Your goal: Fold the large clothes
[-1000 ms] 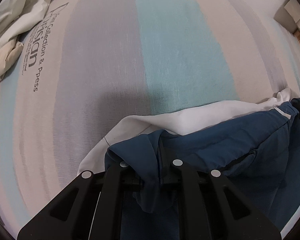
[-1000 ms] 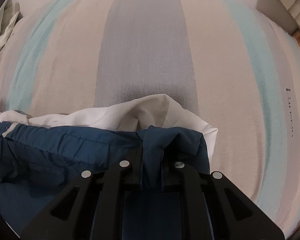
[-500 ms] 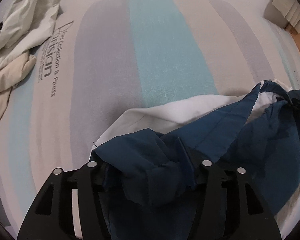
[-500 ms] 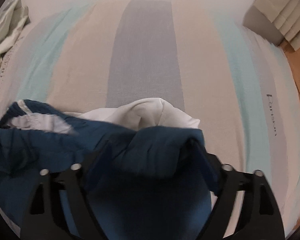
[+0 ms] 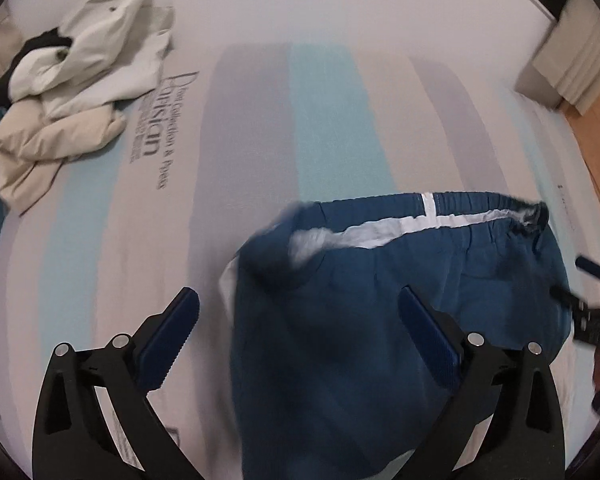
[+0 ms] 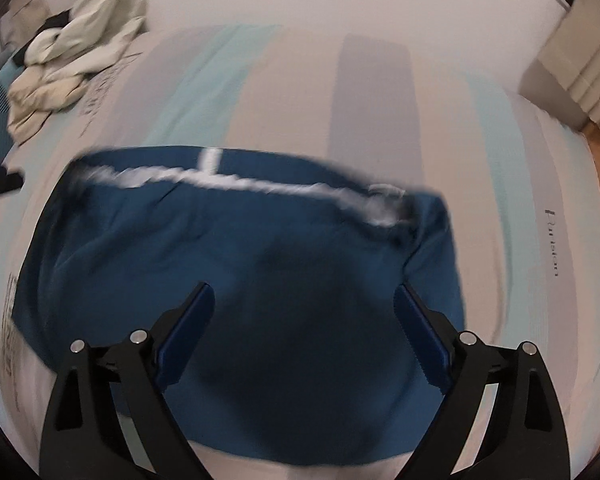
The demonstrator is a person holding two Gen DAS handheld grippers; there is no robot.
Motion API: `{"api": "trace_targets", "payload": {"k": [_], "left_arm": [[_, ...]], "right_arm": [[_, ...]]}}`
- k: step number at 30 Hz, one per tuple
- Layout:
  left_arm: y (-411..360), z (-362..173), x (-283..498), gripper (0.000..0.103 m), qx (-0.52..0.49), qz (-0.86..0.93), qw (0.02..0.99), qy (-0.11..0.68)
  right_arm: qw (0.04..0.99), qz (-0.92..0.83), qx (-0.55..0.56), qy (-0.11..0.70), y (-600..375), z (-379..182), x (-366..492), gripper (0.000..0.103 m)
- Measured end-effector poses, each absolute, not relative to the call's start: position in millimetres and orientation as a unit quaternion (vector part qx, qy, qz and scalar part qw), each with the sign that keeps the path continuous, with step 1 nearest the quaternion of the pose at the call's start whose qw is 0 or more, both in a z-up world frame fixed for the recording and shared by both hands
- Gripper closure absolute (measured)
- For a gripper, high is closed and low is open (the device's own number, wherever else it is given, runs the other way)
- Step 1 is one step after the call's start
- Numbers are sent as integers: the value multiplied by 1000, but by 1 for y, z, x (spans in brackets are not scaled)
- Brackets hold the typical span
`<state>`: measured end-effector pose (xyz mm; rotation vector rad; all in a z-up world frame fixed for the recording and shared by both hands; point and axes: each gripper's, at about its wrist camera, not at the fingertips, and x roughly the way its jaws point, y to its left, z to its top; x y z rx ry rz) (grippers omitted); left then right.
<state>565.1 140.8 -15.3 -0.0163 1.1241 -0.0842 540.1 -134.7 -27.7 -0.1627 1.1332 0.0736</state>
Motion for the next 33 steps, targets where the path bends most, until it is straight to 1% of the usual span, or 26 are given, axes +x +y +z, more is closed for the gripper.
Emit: {"api": "trace_targets", "payload": {"k": [5, 9, 12, 17, 24, 28, 33], "left_arm": [[157, -16, 533, 6, -17, -28, 839, 542], [167, -44, 504, 6, -7, -28, 825, 564], [170, -72, 491, 6, -17, -38, 809, 586], [169, -98, 487, 6, -12, -43, 804, 593], [180, -130, 502, 6, -52, -53, 783, 617], [186, -143, 505, 5, -72, -59, 774, 627], [182, -151, 504, 5, -59, -61, 774, 627]], "right_arm": [[837, 61, -70, 539, -110, -32, 520, 16], [836, 66, -70, 540, -90, -46, 511, 16], [835, 50, -74, 543, -87, -60, 508, 16], [833, 23, -66, 549, -97, -84, 507, 16], [840, 6, -49, 540, -108, -101, 513, 16], [841, 7, -48, 539, -109, -109, 519, 15], [839, 5, -52, 541, -109, -121, 522, 14]]}}
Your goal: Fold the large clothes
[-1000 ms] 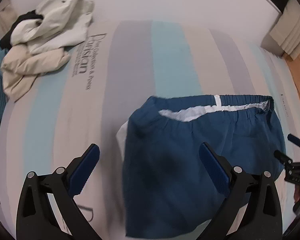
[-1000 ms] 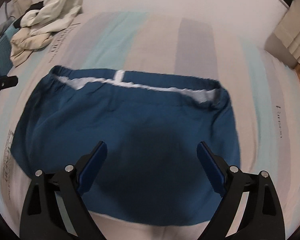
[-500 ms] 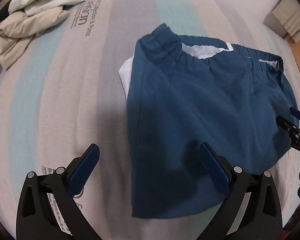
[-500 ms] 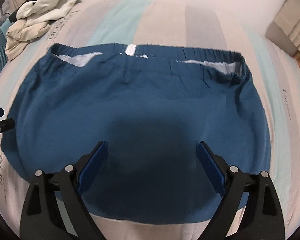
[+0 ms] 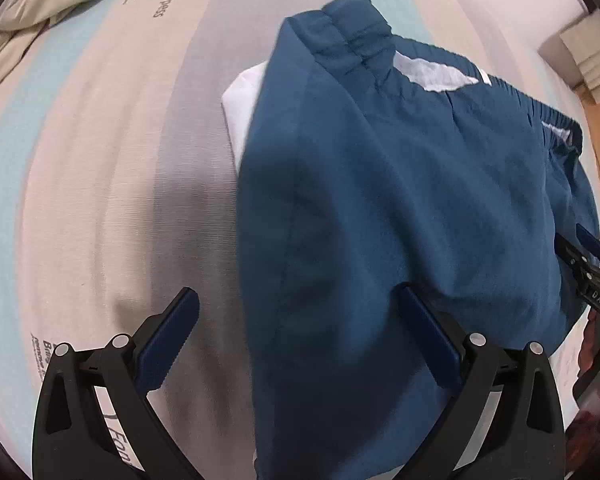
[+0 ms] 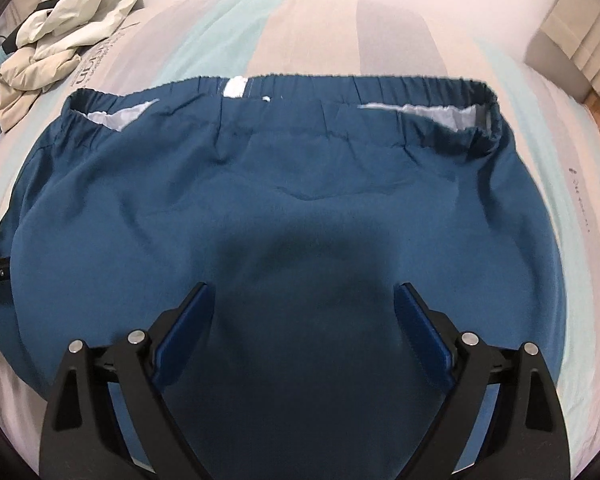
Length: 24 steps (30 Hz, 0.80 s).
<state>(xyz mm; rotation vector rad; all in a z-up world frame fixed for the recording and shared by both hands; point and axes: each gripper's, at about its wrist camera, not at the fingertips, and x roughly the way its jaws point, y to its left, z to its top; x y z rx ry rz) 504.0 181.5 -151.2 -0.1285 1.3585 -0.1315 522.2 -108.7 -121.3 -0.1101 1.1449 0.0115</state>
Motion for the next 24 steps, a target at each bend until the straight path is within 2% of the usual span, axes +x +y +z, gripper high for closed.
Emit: {"api": "trace_targets", "payload": {"k": [16, 24], "left_arm": [[146, -170, 486, 7, -56, -97, 764, 636], [125, -175, 477, 20, -67, -94, 768, 630]], "right_arm": [[842, -2, -36, 538, -118, -138, 513, 13], [845, -5, -39, 533, -118, -147, 514, 9]]}}
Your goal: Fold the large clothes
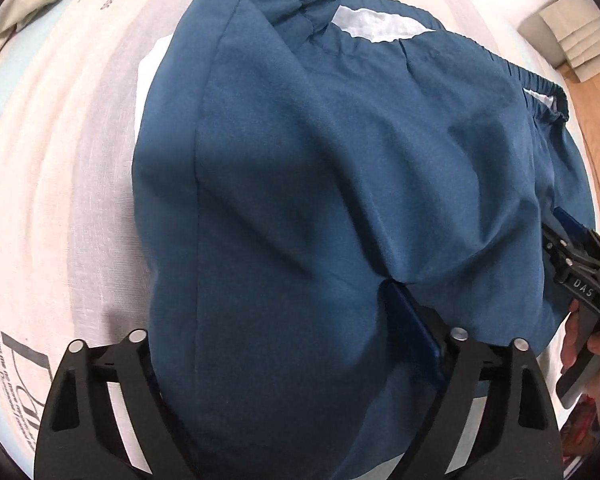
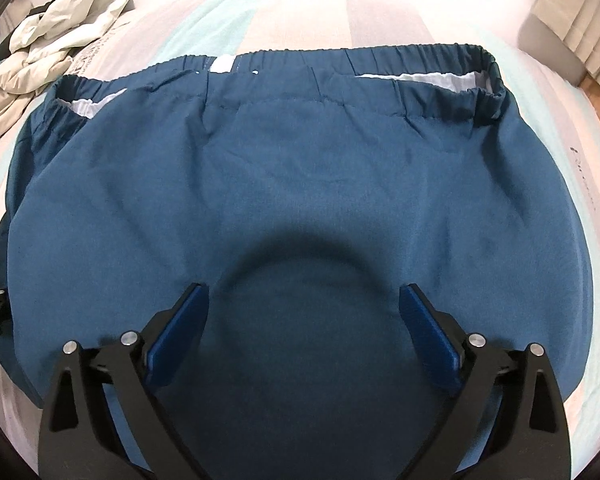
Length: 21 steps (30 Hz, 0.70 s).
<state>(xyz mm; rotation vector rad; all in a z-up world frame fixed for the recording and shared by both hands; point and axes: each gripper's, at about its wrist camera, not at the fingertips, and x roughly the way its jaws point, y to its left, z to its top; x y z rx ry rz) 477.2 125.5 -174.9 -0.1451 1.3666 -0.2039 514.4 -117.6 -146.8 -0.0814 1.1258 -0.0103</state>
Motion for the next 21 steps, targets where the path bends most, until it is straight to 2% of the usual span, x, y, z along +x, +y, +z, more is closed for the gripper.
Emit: {"api": "trace_targets", "payload": {"k": [2, 6, 11, 21], "left_arm": [[120, -175, 475, 27, -67, -90, 770, 628], [104, -172, 472, 55, -57, -95, 773, 624], [93, -164, 469, 75, -63, -89, 777, 620], [63, -134, 477, 87, -23, -60, 781, 621]], "right_arm": [[844, -7, -34, 535, -118, -150, 515, 9], [844, -12, -31, 536, -118, -153, 514, 9], [845, -15, -33, 534, -114, -155, 515, 9], [842, -14, -31, 538, -116, -146, 509, 9]]}}
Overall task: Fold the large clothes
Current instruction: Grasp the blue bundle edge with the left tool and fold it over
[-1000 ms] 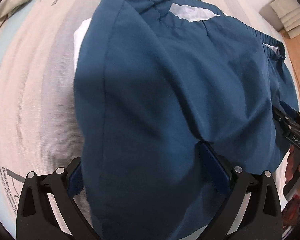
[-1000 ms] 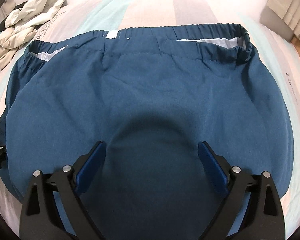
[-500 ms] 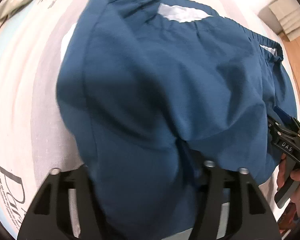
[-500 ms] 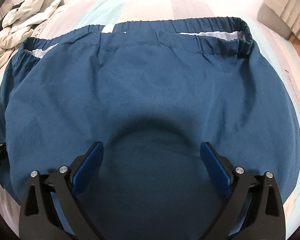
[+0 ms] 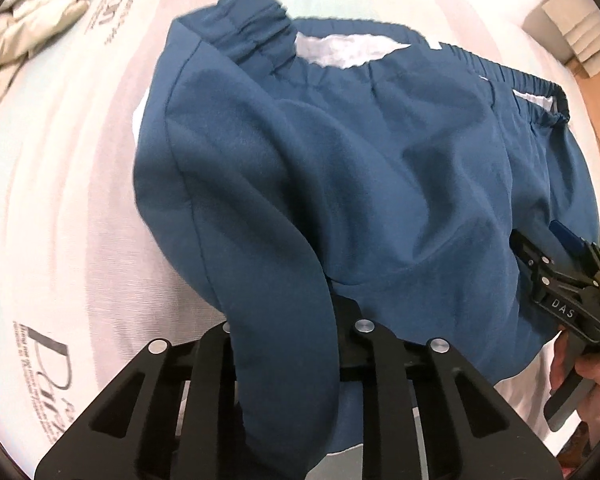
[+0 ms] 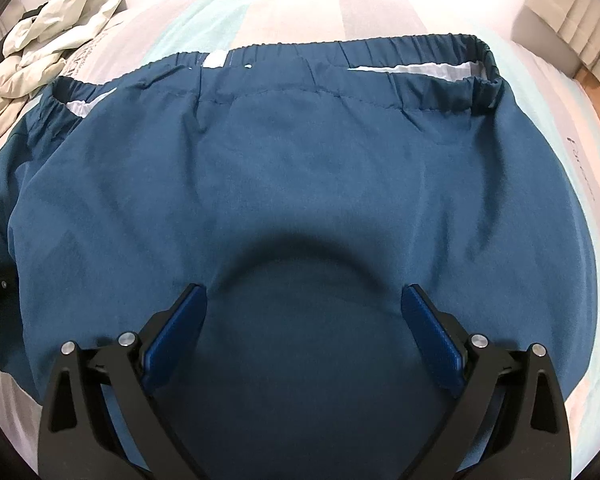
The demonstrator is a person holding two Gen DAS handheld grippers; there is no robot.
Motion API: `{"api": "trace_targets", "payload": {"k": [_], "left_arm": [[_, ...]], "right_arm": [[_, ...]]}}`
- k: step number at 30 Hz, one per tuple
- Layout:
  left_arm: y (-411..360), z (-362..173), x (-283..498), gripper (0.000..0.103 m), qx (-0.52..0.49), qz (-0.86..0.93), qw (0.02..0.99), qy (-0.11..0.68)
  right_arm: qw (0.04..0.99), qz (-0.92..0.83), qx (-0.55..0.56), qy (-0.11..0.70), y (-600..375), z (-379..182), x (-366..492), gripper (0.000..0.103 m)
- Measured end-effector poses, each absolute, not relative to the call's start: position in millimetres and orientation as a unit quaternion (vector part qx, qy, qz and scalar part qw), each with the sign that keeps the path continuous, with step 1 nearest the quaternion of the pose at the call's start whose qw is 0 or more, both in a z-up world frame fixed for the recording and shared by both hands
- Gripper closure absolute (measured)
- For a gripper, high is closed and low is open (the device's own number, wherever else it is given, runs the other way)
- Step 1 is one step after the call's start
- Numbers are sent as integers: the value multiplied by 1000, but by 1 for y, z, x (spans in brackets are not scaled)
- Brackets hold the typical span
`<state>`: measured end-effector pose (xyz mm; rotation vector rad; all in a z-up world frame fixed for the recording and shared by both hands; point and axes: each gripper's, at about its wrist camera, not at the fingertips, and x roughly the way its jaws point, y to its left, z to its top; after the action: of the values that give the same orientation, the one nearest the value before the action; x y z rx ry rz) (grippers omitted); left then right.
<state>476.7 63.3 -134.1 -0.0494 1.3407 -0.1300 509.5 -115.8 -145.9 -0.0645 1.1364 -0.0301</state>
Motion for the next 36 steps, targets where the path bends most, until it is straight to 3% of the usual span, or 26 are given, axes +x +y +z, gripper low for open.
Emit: {"api": "trace_targets", "payload": {"k": [21, 36], "left_arm": [[-50, -12, 485, 93, 74, -74, 803, 587], [-162, -10, 469, 94, 86, -73, 810, 576]], "right_arm": [[856, 1, -10, 517, -178, -58, 473, 8], [865, -1, -15, 502, -287, -27, 445, 8]]}}
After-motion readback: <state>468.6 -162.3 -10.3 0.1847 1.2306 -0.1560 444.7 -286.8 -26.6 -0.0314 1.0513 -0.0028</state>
